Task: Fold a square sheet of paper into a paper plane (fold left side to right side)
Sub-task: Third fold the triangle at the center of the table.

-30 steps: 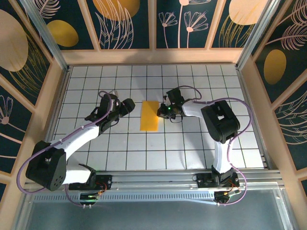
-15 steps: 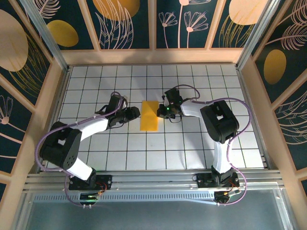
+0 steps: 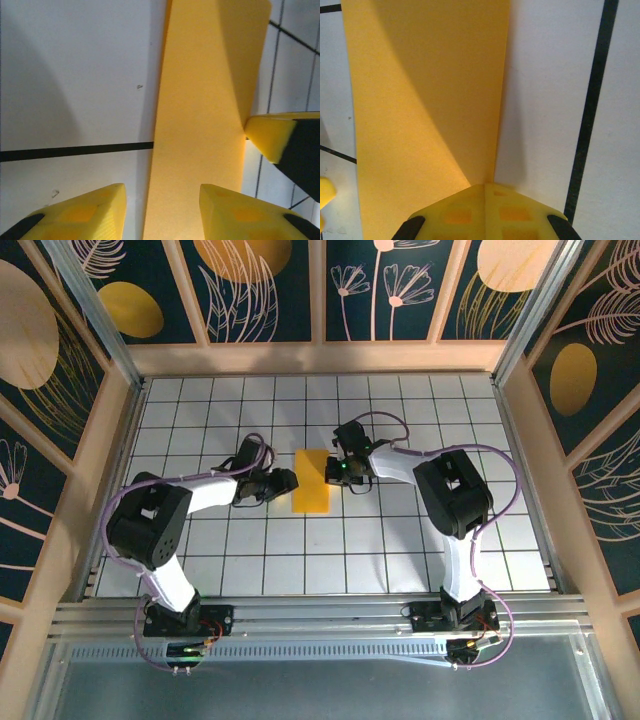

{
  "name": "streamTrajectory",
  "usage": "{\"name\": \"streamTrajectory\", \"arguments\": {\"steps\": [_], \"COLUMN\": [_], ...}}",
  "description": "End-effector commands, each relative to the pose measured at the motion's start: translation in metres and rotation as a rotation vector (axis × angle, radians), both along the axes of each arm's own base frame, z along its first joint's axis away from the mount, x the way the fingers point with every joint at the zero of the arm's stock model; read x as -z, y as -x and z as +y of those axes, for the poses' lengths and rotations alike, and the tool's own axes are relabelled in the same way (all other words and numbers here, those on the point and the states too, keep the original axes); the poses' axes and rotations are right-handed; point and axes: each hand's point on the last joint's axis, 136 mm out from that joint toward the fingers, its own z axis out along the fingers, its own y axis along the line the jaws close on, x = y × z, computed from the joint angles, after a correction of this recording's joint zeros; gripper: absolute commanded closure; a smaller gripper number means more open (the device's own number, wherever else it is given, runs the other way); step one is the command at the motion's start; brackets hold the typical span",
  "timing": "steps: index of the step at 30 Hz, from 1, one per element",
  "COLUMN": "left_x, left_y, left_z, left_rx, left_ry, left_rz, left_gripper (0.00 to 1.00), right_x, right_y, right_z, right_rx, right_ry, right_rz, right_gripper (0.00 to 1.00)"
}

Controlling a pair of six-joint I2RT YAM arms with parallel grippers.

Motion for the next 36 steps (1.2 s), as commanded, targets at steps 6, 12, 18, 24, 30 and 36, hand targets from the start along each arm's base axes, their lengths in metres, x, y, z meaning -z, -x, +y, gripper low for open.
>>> {"name": "streamTrajectory", "arguments": {"steps": [6, 12, 18, 24, 30, 36], "left_x": [0.002, 0.004, 0.004, 0.003, -0.003, -0.015], "left_y": [-0.011, -0.012, -0.009, -0.006, -0.009, -0.011], "left_z": [-0.011, -0.019, -0.023, -0.022, -0.02, -0.024], "left_rx": [0.04, 0.059, 0.083, 0.091, 0.077, 0.077], "left_ry": [0.029, 0.06, 0.071, 0.067, 0.058, 0.094], "left_rz": [-0.006, 0.007, 0.016, 0.016, -0.003, -0.036], "left_gripper": [0.59, 0.65, 0.67, 0.68, 0.68, 0.67], "right_x": [0.034, 0.034, 0.036, 0.036, 0.036, 0.037], "right_y": [0.018, 0.017, 0.018, 0.018, 0.018, 0.019], "right_z": [-0.022, -0.022, -0.022, -0.022, -0.021, -0.022], "right_rx": [0.005, 0.005, 0.006, 0.003, 0.0, -0.001], "right_ry": [0.132, 0.131, 0.132, 0.13, 0.127, 0.128], "right_rz": [0.077, 0.076, 0.077, 0.078, 0.076, 0.078], "right_gripper": [1.0, 1.0, 1.0, 1.0, 1.0, 1.0]}}
